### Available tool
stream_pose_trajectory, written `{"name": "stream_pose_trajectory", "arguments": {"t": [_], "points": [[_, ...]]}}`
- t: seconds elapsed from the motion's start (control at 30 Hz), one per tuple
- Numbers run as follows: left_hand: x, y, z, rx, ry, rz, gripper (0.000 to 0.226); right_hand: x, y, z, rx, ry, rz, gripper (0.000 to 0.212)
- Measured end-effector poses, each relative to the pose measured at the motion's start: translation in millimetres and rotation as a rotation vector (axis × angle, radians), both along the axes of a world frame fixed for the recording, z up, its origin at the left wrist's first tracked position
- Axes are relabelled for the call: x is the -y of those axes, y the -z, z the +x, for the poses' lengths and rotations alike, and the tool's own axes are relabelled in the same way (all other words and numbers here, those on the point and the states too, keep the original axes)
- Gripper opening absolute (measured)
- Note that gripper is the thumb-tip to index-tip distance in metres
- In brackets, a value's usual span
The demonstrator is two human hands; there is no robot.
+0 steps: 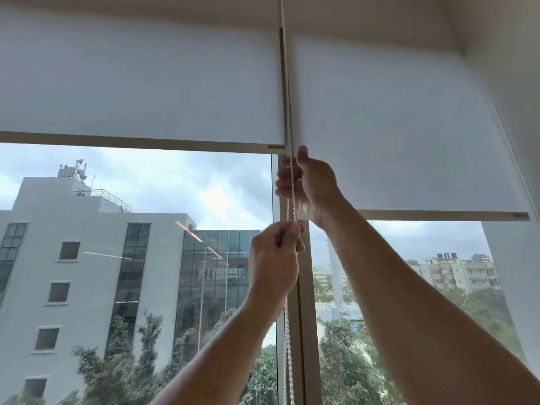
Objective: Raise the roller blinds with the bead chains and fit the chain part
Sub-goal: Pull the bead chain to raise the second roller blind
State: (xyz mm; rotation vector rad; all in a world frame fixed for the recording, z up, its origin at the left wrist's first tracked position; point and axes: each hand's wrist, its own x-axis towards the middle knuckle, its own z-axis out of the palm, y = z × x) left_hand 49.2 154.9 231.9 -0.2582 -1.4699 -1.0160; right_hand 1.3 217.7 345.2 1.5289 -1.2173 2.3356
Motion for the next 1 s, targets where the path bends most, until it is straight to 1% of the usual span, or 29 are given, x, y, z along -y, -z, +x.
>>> {"name": "stream_pose_trajectory", "arguments": {"t": [0.07,0.13,0.23,0.3,0.33,0.4,0.47,0.5,0.57,0.67,0.73,0.8,0.9,0.93,1.0], "points": [[4,11,0,-0.005,0.017,0.011,0.021,5,-1,5,0.035,-0.013,-0.002,0.029],[5,12,-1,0.001,0.026,0.0,0.021,12,4,7,0.069,0.007,-0.057,0.037],[8,14,1,0.077,0.021,-0.068,0.023,17,12,6,-0.01,0.16,-0.123,0.041],[18,14,5,0.138,0.099,-0.085,0.023,18,20,3,-0.042,0.25,-0.129,0.04],[23,11,8,0.152,0.154,-0.061,0.024,19,24,-1,-0.048,0.269,-0.136,0.04],[30,-5,11,0.15,0.234,0.052,0.026,23,35,-13,-0.09,0.318,-0.148,0.039],[32,-29,14,0.137,0.258,0.134,0.03,30,50,-21,-0.166,0.393,-0.13,0.034],[30,-41,15,0.118,0.263,0.136,0.029,34,59,-23,-0.196,0.426,-0.123,0.033],[22,-67,18,0.082,0.264,0.081,0.026,40,79,-24,-0.23,0.462,-0.127,0.034],[6,-96,21,0.13,0.252,0.018,0.027,42,104,-20,-0.23,0.379,-0.123,0.038],[1,-107,18,0.155,0.243,0.08,0.027,39,111,-18,-0.249,0.363,-0.112,0.038],[-1,-111,11,0.133,0.175,0.135,0.029,36,111,-17,-0.289,0.372,-0.08,0.036],[-3,-112,7,0.092,0.048,0.122,0.03,31,105,-16,-0.318,0.312,0.008,0.034],[-5,-112,10,0.077,0.038,0.116,0.029,26,101,-16,-0.305,0.287,0.033,0.034],[-4,-112,18,0.042,0.007,0.105,0.027,15,88,-17,-0.209,0.205,0.059,0.033]]}}
